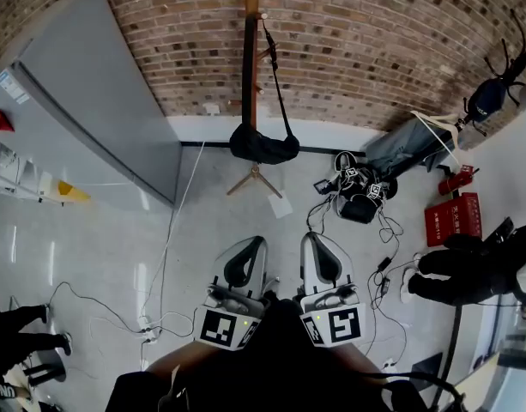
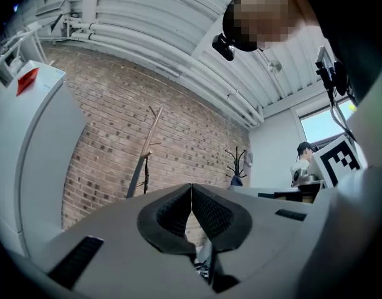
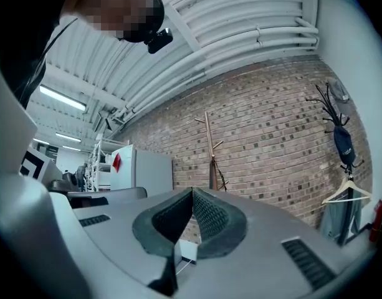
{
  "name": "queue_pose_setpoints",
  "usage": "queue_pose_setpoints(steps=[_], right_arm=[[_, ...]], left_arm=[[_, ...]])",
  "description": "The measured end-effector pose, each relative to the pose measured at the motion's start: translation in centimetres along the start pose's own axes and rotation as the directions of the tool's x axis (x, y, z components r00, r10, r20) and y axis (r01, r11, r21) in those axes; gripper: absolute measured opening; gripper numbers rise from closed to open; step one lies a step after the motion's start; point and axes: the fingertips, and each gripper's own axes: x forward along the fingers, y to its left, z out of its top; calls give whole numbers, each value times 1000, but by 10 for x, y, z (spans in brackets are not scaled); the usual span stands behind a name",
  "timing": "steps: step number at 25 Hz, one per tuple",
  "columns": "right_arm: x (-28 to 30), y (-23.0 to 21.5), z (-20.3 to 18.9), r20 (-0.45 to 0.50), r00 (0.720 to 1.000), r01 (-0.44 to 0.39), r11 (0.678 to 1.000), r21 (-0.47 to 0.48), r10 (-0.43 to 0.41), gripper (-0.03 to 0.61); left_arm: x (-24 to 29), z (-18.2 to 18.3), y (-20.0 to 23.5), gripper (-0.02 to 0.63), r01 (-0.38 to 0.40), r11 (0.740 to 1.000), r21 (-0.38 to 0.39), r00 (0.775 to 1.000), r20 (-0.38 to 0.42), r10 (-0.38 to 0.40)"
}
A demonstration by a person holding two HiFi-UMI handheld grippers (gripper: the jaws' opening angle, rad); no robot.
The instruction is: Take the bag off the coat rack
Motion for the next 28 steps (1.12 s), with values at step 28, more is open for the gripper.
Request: queue_pose_setpoints(steps=[28], right_arm=[[46,-45,-16,-18,999,-30,998,48,31,18]], left_arm=[[50,-17,46,18,-111,994,-5,994,9,112]])
